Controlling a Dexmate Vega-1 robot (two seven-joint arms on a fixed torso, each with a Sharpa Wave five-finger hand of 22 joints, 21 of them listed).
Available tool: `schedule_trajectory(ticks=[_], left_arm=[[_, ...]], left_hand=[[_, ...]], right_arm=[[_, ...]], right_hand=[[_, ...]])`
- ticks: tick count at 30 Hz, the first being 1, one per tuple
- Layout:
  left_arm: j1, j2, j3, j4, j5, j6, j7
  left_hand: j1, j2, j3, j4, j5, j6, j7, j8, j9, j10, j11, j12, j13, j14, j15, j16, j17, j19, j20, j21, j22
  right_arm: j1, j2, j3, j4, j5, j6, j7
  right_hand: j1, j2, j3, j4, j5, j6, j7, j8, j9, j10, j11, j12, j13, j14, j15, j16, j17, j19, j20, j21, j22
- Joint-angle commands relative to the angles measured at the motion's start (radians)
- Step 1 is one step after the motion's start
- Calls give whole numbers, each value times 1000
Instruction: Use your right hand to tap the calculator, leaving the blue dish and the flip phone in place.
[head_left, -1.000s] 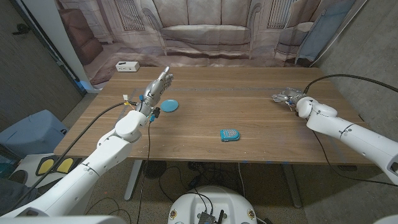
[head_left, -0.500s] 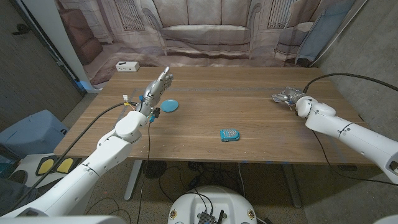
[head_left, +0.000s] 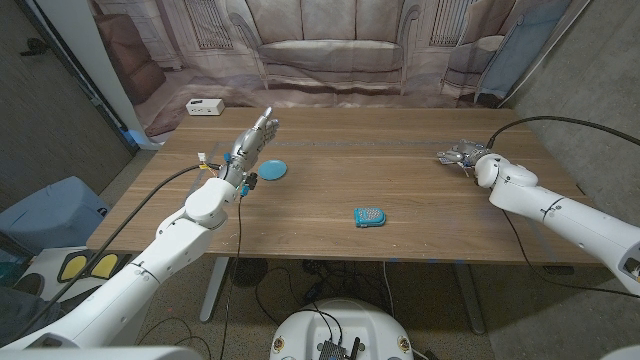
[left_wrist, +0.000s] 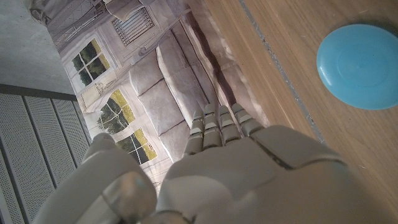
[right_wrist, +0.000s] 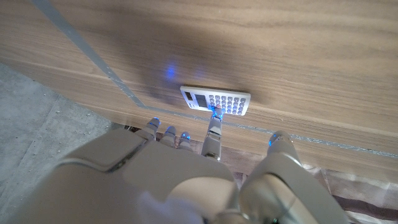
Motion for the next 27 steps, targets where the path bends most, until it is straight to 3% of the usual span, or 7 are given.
schedule_trajectory(ticks=[1,27], left_arm=[[6,-2,3,0,-5,-1,-4],[9,0,0,-3,-3,-9,-3]], left_hand=[[6,8,-1,-6,-2,10,3,-4,3,10,-2,0,1,10,0,-2,2,-5,5,-4,2],[5,9,-2,-9,-2,11,1,-4,3,9,-6,-1,1,11,0,-2,2,-5,7,-4,2]], right_arm=[[-5,-9,-1,-27,-19,-19,-11],[-40,-20,34,-66,-19,-14,-68]], right_hand=[[3,1,7,-3,-2,28,10,6,5,-60,-8,7,5,-221,4,8,0,-171,6,9,3],[8,1,12,-7,-3,-13,-8,-15,6,-56,-1,3,5,-212,8,9,-1,-153,12,14,2]])
